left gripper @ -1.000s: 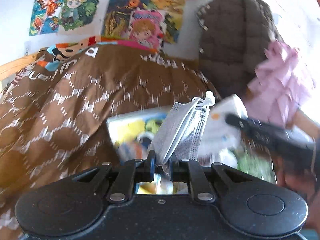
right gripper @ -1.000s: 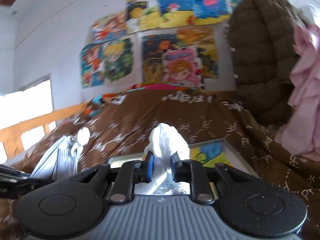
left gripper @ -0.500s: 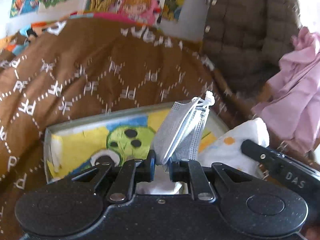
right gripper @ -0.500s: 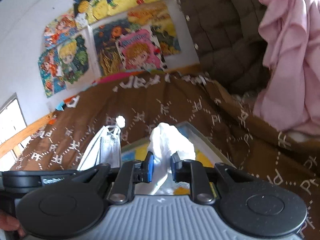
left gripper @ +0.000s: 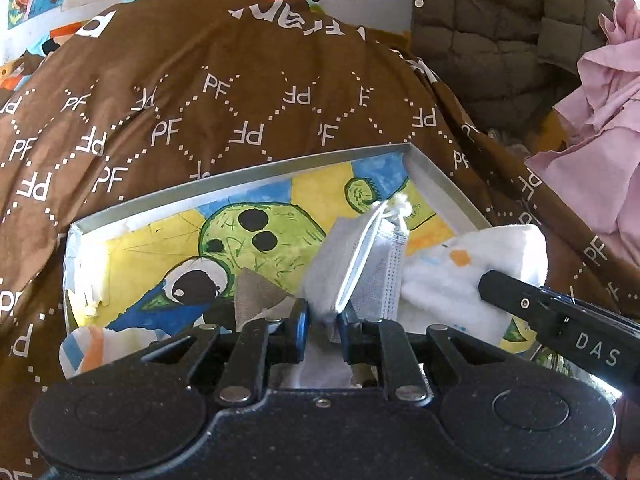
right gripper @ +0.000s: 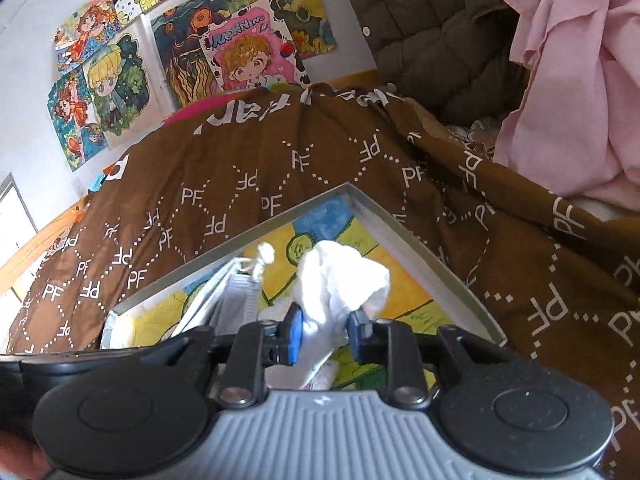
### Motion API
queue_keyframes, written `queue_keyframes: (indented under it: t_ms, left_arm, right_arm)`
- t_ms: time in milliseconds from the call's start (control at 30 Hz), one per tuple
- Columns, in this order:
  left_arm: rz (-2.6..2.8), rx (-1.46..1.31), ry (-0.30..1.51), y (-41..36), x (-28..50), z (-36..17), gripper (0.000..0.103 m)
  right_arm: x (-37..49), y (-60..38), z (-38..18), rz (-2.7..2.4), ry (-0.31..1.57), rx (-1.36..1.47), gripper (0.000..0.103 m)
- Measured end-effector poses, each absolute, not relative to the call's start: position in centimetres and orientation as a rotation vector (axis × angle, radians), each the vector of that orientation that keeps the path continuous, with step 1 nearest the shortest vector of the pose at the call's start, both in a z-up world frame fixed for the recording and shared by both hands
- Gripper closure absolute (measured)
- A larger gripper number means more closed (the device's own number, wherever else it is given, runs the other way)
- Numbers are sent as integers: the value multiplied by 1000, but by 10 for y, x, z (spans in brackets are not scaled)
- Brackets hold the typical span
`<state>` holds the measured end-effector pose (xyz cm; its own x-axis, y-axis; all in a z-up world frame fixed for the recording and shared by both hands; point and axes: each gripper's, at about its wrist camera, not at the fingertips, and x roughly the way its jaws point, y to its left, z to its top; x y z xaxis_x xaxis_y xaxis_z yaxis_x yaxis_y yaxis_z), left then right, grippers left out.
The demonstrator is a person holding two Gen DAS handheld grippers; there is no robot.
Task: Organize soft objects
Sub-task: 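Lower both items into the tray and open both tools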
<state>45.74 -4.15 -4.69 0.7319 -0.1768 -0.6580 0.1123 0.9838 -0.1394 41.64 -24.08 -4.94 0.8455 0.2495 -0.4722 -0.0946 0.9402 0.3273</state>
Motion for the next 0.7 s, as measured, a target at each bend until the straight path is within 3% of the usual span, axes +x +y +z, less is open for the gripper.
queue_keyframes:
  t_ms: [300, 700]
  left_arm:
    - [-147, -49, 708, -52, 450, -44, 79]
    - [-131, -38, 660, -51, 430, -21, 57]
  right_arm:
    - [415, -248, -50, 180, 553, 320, 64]
    - [405, -262, -40, 173, 572, 347, 39]
